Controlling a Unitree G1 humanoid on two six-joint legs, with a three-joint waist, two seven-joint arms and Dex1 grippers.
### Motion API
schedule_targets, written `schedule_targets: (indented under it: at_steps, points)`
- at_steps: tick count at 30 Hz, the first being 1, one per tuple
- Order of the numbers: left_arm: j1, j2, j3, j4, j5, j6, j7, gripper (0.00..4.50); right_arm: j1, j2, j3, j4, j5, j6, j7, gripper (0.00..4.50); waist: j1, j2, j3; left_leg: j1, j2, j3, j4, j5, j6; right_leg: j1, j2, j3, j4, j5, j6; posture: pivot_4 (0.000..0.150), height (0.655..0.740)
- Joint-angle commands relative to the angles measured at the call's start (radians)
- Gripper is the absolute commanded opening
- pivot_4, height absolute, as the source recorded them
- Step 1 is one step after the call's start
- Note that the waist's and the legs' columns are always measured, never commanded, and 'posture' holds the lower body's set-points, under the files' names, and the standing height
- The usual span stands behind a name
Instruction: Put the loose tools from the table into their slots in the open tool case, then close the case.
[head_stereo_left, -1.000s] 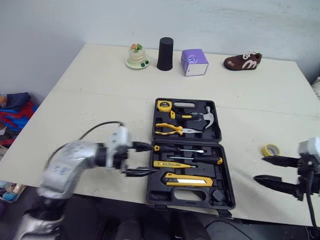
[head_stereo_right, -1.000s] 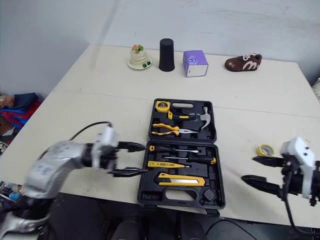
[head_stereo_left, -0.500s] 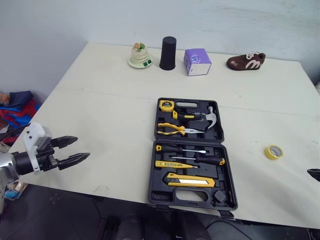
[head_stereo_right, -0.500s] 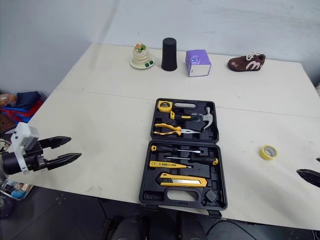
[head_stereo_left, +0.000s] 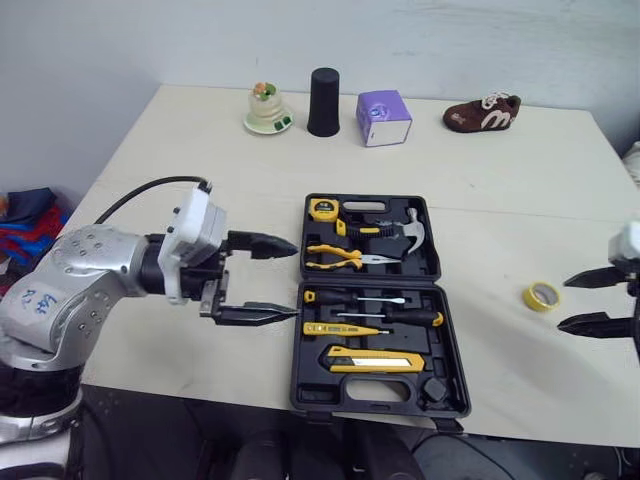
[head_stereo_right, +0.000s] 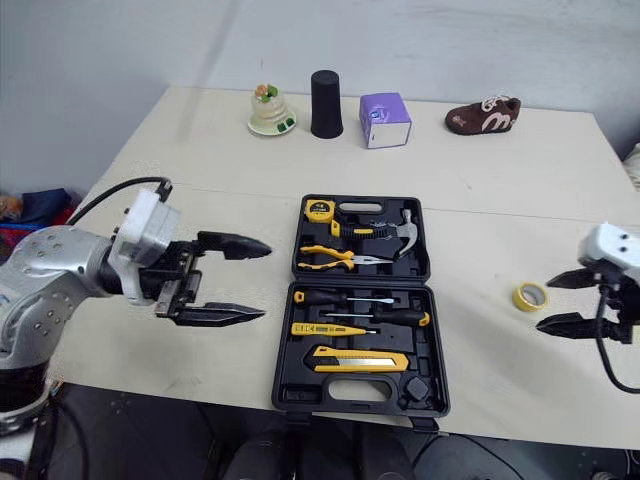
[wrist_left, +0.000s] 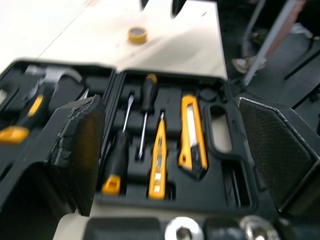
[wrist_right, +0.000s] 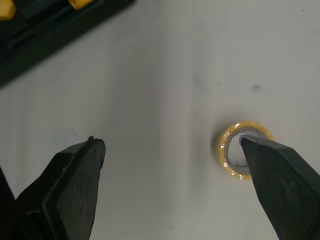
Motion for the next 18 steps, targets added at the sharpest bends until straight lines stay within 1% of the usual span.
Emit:
schedule_targets:
  at_steps: [1,3,7,14,15,16,18]
  points:
    - [-0.052,-0.031,-0.034,-0.011,-0.012,-0.01,0.014,4.45,-0.125,0.039,0.117,0.1,-0.122,-0.05,0.031,4.5,0.0,0.0,0.0,0.0,0.0,0.0,0.001,0.0,0.0,0.0,0.001,0.001,0.0,0.0,0.0,0.15,0.7383]
    - [-0.07,-0.049,-0.048,-0.002,-0.001,-0.025,0.015,4.45,-0.181,0.062,0.177,0.15,-0.179,-0.077,0.041,4.5,0.0,0.0,0.0,0.0,0.001,0.001,0.001,0.001,-0.001,0.0,0.002,0.002,0.001,0.0,0.001,0.15,0.7383]
    - [-0.086,-0.065,-0.06,-0.001,0.004,-0.036,0.02,4.45,-0.258,0.116,0.242,0.245,-0.25,-0.121,0.028,4.5,0.001,0.0,0.0,-0.001,0.001,0.003,0.002,0.001,-0.002,-0.004,0.004,0.006,0.006,-0.002,0.002,0.15,0.7383]
    - [-0.085,-0.069,-0.07,0.008,0.028,-0.066,0.027,4.45,-0.3,0.189,0.266,0.347,-0.303,-0.198,0.006,4.5,-0.001,-0.001,0.001,0.0,0.002,0.01,0.01,0.002,-0.004,-0.01,0.008,0.018,0.02,-0.002,0.002,0.15,0.7383]
    - [-0.084,-0.069,-0.073,0.007,0.033,-0.07,0.028,4.5,-0.303,0.198,0.264,0.36,-0.31,-0.21,-0.01,3.98,-0.002,-0.002,0.001,0.001,0.002,0.011,0.011,0.002,-0.004,-0.011,0.008,0.019,0.022,-0.002,0.002,0.15,0.7383]
    - [-0.081,-0.069,-0.077,0.004,0.039,-0.074,0.03,4.5,-0.306,0.208,0.26,0.377,-0.315,-0.227,-0.03,3.68,-0.003,-0.002,0.001,0.002,0.002,0.011,0.013,0.002,-0.004,-0.011,0.008,0.02,0.023,-0.002,0.003,0.15,0.7383]
    - [-0.076,-0.069,-0.084,-0.002,0.045,-0.08,0.032,4.5,-0.309,0.219,0.252,0.399,-0.319,-0.25,-0.045,2.66,-0.006,-0.002,0.001,0.002,0.002,0.013,0.014,0.003,-0.003,-0.01,0.008,0.022,0.024,-0.001,0.004,0.15,0.7383]
